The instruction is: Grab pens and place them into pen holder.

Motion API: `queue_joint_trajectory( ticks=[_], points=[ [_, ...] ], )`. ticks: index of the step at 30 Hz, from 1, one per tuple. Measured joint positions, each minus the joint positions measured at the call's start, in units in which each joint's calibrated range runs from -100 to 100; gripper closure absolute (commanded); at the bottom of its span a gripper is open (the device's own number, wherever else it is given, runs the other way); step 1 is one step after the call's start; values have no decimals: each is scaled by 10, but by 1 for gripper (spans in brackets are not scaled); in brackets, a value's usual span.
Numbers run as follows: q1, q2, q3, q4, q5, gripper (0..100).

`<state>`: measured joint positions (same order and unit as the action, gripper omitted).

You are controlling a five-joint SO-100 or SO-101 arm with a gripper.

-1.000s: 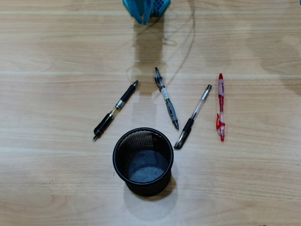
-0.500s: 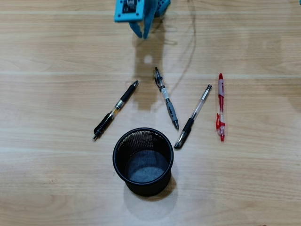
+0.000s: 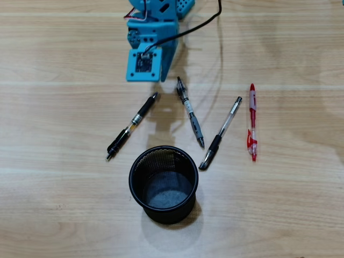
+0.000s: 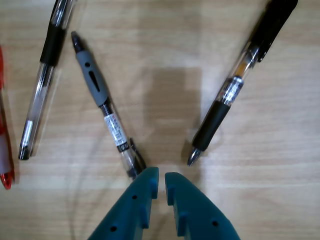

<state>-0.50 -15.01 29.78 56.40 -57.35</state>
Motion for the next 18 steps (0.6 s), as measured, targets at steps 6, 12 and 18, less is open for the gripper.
queue_joint_trajectory(
  ticks=[6,12,18],
  points=[
    [26,144,-128,0,0,98],
    [42,226,-217,0,0,98],
    [42,260,-232,1,0,81]
  ],
)
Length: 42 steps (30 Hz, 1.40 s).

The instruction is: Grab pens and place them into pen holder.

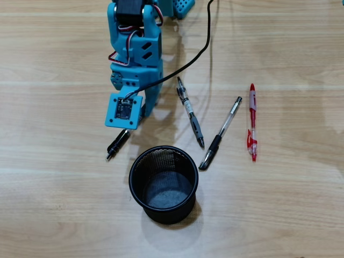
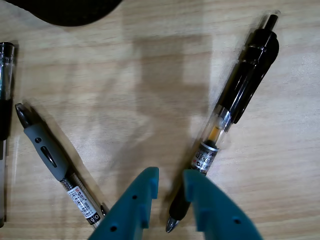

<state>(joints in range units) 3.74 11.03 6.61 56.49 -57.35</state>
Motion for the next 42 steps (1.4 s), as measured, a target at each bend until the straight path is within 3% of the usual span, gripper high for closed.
queue_joint_trajectory(
  ticks=[25,33,42],
  points=[
    [36,180,-115,-2,0,82],
    [59,187,-123,-3,-1,95],
    [58,188,-123,-3,-1,98]
  ],
)
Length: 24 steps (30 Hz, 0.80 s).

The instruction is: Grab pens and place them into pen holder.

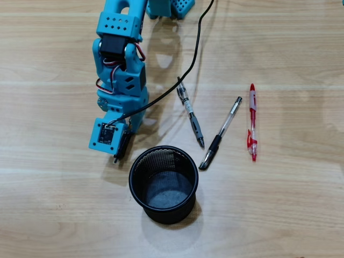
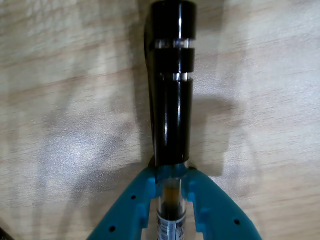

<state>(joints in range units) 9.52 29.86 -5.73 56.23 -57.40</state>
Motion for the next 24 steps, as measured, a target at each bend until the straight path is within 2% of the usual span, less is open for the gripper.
queue_joint_trajectory(
  ticks=[10,24],
  points=[
    [15,-18,-2,-1,1,98],
    [27,-257,-1,1,11,98]
  ],
)
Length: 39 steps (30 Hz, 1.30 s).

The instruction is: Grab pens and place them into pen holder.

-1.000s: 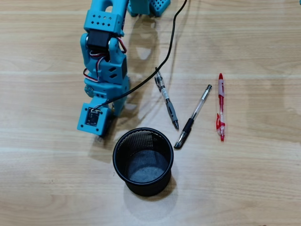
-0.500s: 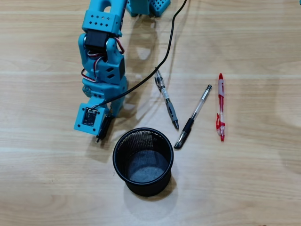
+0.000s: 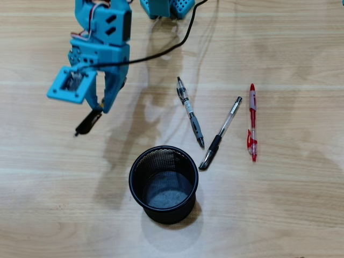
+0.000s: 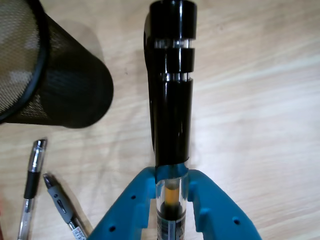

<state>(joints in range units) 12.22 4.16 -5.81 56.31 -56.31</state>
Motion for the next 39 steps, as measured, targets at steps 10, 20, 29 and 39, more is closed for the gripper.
queue_joint_trajectory(
  ticks=[10,20,29,39],
  points=[
    [-10,-195,112,0,-1,98],
    [-77,-243,135,-67,-1,98],
    [-146,-243,278,-376,-1,98],
    [-185,-154,357,-806,-1,98]
  ],
)
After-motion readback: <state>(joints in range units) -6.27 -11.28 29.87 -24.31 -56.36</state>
